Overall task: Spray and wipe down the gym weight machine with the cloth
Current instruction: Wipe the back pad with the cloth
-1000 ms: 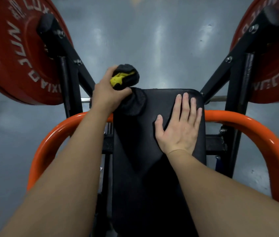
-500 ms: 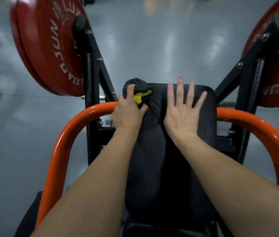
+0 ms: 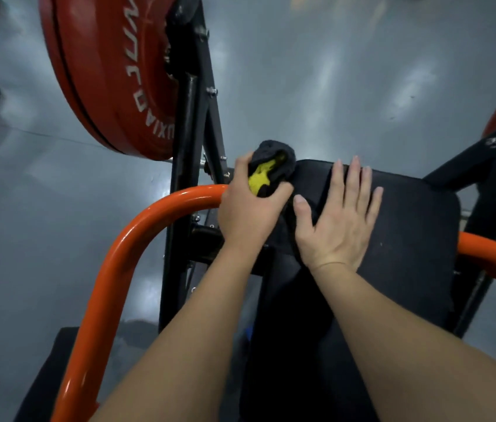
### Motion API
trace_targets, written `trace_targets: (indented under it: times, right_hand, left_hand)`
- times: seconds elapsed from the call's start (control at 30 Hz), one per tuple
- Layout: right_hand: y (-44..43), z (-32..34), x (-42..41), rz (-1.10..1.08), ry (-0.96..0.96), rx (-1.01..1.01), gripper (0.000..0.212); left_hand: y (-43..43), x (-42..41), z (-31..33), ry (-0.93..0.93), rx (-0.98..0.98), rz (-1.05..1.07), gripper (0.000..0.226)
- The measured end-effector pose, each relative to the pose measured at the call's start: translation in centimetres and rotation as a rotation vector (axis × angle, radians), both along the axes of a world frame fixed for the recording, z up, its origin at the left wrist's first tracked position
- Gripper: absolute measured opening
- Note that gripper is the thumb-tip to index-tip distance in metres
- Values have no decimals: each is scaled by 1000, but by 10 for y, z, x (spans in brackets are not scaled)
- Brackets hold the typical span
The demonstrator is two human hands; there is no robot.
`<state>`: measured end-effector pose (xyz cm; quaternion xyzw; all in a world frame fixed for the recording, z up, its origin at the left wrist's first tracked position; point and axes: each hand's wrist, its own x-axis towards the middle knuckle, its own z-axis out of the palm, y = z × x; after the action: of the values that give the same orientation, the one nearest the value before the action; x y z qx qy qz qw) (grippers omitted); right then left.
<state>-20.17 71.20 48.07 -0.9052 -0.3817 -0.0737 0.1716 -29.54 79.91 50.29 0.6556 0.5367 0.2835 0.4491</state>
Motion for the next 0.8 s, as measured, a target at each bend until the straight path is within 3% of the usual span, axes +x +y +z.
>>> trace_targets:
  times: [0.2,0.33,0.4,0.47,0.6,0.8]
  right_hand:
    - [0,-1,3,14,-1,-24,85]
    - [-4,-1,3,45,7,-25,86]
    - [-1,-1,3,21,-12,-37,85]
    - [1,-2,0,-8,-23,-40,84]
    - [4,1,-4,-30,-29,-55,82]
    - [5,0,-3,-31,-61,-105,78]
  left_hand:
    - [32,34,5,50,-37,-130,44]
    - [47,24,-7,-111,-189,93,37]
    - [58,22,-3,-89,-188,23,30]
    - [43,19,-2,-83,-155,-122,28]
    - [-8,-2,-14,-329,-146,-45,34]
    - [-42,-42,-28,-296,-106,-91,40]
